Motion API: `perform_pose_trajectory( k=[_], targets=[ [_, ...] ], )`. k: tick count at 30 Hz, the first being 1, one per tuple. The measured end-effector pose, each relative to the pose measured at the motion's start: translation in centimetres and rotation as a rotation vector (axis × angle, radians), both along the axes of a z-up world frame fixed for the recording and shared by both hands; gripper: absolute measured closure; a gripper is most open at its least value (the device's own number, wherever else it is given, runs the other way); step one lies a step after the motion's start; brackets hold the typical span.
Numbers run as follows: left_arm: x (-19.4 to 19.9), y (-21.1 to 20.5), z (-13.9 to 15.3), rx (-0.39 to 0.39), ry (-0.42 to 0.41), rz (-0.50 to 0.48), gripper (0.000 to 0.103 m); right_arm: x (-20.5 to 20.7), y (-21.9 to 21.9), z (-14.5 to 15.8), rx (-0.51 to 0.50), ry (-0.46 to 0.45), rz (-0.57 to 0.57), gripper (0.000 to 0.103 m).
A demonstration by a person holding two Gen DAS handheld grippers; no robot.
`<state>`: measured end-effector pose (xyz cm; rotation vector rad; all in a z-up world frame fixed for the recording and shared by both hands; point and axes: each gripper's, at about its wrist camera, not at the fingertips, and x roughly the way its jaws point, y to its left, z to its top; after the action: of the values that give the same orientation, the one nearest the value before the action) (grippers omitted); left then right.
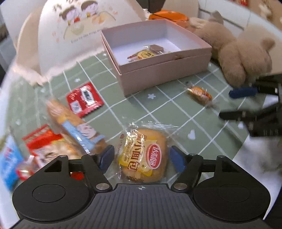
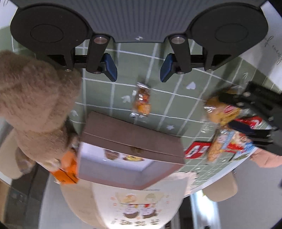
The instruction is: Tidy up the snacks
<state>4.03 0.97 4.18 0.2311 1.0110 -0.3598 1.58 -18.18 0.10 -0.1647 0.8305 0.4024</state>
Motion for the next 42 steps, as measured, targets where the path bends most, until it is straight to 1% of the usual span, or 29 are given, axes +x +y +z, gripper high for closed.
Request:
perform_pose_trajectory(
  k=[1, 3, 5, 7, 9, 10, 11, 13, 15, 16, 18, 20, 21, 22, 26, 30, 34, 36, 38, 40, 41, 42],
  targets=[
    [0.3, 0.1, -0.2, -0.025, 0.002, 0.014, 0.028, 0.0, 0.5, 0.1, -0.016, -0.004, 0.014, 0.039],
    [0.8, 0.1, -0.5, -0.068, 0.022, 0.046, 0.029, 0.1, 1.3, 0.3, -0.061, -0.034, 0.015, 0.039],
    [0.7, -0.1, -0.4, -0.092, 0.025, 0.075, 0.033, 0.4, 2.0, 0.5, -0.101, -0.065, -0.005, 0.038],
    [0.1, -0.1, 0.0, -0.136, 0.022, 0.082, 0.044, 0.9, 2.3, 0.6, -0.126, -0.086, -0.021, 0.038],
    [-0.7, 0.0, 0.5, -0.165, 0.022, 0.087, 0.046, 1.6, 2.4, 0.6, -0.114, -0.087, -0.024, 0.038],
    [-1.0, -0.1, 0.7, -0.166, 0.022, 0.092, 0.046, 2.1, 2.3, 0.6, -0.098, -0.069, -0.020, 0.040],
    [-1.4, 0.0, 0.8, -0.168, 0.021, 0.099, 0.047, 2.6, 2.3, 0.6, -0.080, -0.047, -0.023, 0.043],
    [-1.9, 0.1, 0.9, -0.184, 0.028, 0.115, 0.047, 3.8, 2.2, 0.4, -0.023, 0.000, -0.030, 0.047],
    [-2.2, 0.2, 0.8, -0.201, 0.040, 0.134, 0.048, 4.7, 2.5, 0.0, -0.008, 0.028, -0.045, 0.054],
    [-2.3, 0.2, 0.6, -0.203, 0.043, 0.139, 0.048, 5.0, 2.8, -0.3, -0.013, 0.040, -0.048, 0.058],
    [-2.3, 0.1, 0.4, -0.193, 0.050, 0.137, 0.047, 5.4, 3.1, -0.7, -0.027, 0.058, -0.044, 0.060],
    [-2.0, -0.2, 0.2, -0.177, 0.046, 0.136, 0.045, 5.4, 3.1, -0.9, -0.028, 0.068, -0.041, 0.072],
    [-1.9, -0.3, 0.2, -0.174, 0.045, 0.143, 0.043, 5.4, 3.0, -0.9, -0.031, 0.068, -0.036, 0.077],
    [-1.7, -0.3, 0.1, -0.170, 0.046, 0.154, 0.042, 5.3, 2.9, -0.8, -0.032, 0.072, -0.030, 0.080],
    [-0.9, -0.6, -0.2, -0.171, 0.064, 0.186, 0.041, 4.2, 2.5, 0.0, -0.033, 0.070, -0.014, 0.082],
    [-0.7, -0.8, -0.2, -0.155, 0.066, 0.164, 0.041, 2.4, 1.6, 1.6, -0.027, 0.042, -0.008, 0.082],
    [-1.0, -1.1, 0.2, -0.162, 0.060, 0.133, 0.046, 0.5, 0.2, 3.7, 0.021, 0.036, -0.009, 0.082],
    [-1.5, -1.3, 1.5, -0.210, 0.061, 0.106, 0.046, -0.1, -0.6, 5.2, 0.036, 0.009, -0.026, 0.082],
    [-2.1, -1.4, 4.2, -0.286, 0.033, 0.062, 0.046, -0.6, -1.7, 6.9, 0.052, -0.036, -0.051, 0.082],
    [-2.1, -1.4, 7.8, -0.357, -0.047, 0.026, 0.046, -0.9, -2.8, 8.8, 0.072, -0.084, -0.080, 0.082],
    [-2.0, -1.4, 9.4, -0.379, -0.097, 0.021, 0.046, -0.9, -3.3, 9.6, 0.083, -0.108, -0.095, 0.082],
    [-1.5, -1.3, 11.1, -0.405, -0.164, 0.031, 0.046, -1.0, -3.6, 10.3, 0.093, -0.129, -0.109, 0.082]
  ],
)
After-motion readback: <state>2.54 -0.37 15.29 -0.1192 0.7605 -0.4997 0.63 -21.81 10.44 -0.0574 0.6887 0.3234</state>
